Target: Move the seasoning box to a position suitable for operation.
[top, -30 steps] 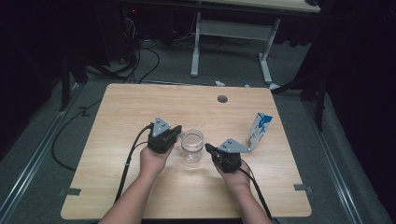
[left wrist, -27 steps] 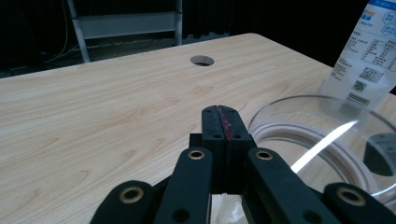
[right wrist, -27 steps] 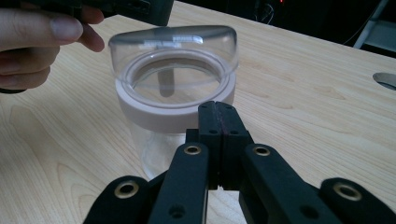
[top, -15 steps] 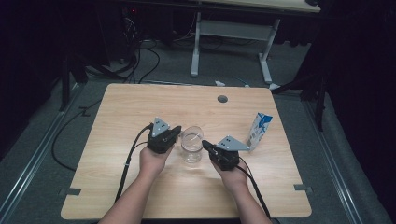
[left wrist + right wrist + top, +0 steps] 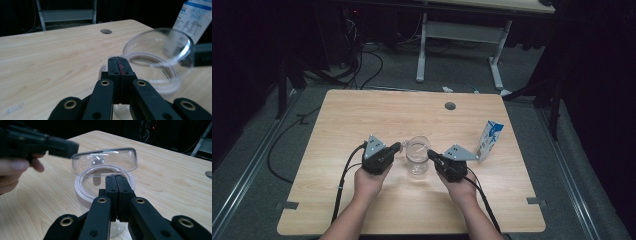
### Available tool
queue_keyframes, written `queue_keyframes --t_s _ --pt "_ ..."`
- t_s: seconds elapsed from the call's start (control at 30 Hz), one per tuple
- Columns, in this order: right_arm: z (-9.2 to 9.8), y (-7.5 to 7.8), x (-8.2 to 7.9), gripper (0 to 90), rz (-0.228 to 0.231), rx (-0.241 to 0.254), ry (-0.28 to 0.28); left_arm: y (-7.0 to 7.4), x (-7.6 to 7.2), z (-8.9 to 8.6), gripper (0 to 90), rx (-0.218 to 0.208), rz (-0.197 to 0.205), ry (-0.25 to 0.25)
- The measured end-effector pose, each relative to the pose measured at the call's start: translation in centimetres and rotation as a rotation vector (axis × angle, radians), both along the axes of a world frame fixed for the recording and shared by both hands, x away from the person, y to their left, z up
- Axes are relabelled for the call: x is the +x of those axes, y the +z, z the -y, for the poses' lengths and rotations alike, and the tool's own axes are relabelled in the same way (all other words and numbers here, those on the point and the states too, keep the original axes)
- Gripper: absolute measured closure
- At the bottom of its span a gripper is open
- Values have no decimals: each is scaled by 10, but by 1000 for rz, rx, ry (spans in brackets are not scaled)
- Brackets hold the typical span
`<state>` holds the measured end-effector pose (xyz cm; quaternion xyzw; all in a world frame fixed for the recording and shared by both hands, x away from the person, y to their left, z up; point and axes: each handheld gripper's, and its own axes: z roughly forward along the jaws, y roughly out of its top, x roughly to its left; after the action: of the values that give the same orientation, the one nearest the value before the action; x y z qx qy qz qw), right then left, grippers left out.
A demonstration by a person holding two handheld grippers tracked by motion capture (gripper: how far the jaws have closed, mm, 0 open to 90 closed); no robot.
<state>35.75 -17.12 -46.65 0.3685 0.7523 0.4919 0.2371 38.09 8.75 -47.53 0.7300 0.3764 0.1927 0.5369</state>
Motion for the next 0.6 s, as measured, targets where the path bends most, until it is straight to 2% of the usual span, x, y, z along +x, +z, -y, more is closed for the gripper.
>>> queue_keyframes --t_s 0.2,0.3,0.4,0.6 --pt "-1 4 -1 894 4 10 -1 -9 -16 1 900 -24 -21 -23" --pt "-3 6 -2 895 7 5 -3 -11 -18 4 900 -22 -28 -37" --pt "-4 9 -2 896 9 1 -1 -13 -21 11 900 -40 -35 -60" --pt "-5 13 -3 895 16 0 -3 -11 -24 23 900 -54 -29 -89"
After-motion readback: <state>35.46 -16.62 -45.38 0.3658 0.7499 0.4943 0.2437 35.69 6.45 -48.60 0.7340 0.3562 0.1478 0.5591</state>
